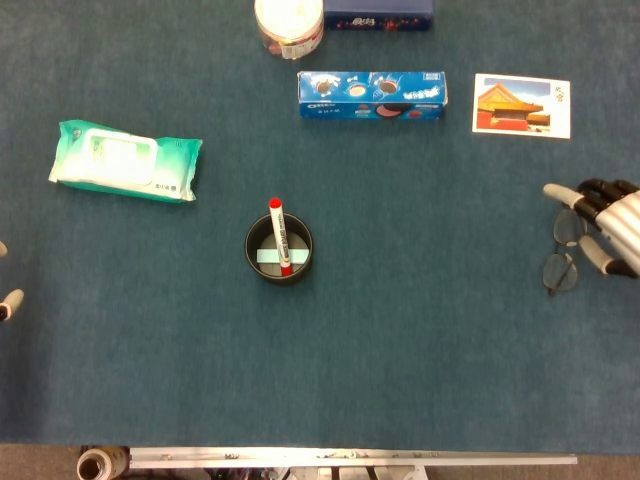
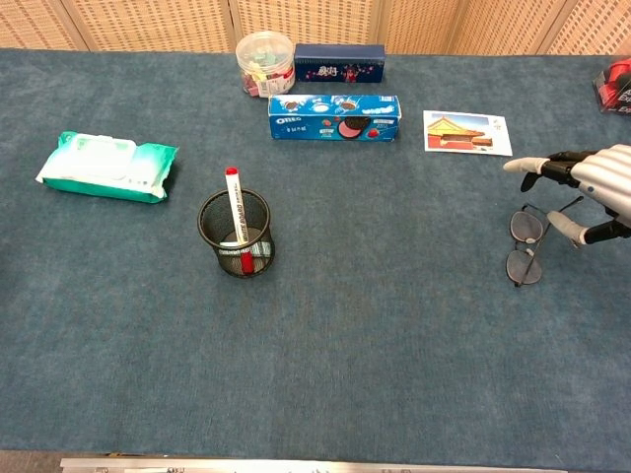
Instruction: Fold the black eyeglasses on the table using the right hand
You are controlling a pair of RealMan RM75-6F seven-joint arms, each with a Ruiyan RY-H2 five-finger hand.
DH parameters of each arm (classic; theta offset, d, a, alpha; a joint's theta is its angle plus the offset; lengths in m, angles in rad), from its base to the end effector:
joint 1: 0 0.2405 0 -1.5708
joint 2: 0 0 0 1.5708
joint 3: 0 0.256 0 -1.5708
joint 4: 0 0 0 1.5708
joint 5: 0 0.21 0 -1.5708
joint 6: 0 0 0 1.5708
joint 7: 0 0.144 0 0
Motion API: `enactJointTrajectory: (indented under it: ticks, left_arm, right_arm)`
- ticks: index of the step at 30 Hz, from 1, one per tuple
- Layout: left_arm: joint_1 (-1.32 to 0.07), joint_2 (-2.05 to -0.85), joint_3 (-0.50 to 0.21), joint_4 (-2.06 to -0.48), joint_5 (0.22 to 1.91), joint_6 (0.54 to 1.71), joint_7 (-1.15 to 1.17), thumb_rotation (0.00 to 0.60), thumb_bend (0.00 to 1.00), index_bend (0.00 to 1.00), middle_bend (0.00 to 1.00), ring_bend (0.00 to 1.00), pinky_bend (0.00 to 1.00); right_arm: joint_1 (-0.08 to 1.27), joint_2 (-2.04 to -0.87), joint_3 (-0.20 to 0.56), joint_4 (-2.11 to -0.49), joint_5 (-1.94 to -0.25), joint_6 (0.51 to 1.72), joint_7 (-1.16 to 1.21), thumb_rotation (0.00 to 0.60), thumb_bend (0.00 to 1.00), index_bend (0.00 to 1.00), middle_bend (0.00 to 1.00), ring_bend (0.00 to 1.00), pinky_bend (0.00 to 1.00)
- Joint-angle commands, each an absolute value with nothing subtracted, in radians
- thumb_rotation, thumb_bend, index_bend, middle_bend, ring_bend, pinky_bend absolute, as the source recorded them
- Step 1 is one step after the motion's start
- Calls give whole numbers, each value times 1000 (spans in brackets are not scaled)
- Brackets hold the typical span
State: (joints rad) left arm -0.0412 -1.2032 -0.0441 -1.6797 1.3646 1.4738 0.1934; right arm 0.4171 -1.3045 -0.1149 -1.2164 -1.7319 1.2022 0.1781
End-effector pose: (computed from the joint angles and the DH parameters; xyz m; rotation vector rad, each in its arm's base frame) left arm -0.3158 0.1632 0.1295 -1.2924 -0.9820 -0.7531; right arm -0.3107 -0.2500 0.0692 2.0143 -0.8276 0.8078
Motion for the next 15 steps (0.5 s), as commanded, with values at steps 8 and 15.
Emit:
enactJointTrajectory:
  ticks: [8, 15]
  left_arm:
    - [-42, -1205, -44, -1683, 1364, 1473, 201, 600, 38, 454, 380, 312, 515]
    - [-41, -1204, -44, -1680, 1361, 1470, 196, 600, 38, 454, 381, 312, 515]
  right_arm:
    - [412, -1292, -108, -1220, -1711, 1200, 164, 600, 474, 139, 317, 215, 329]
    - [422, -1317, -105, -1188, -1704, 1180, 179, 600, 474, 139, 317, 215, 328]
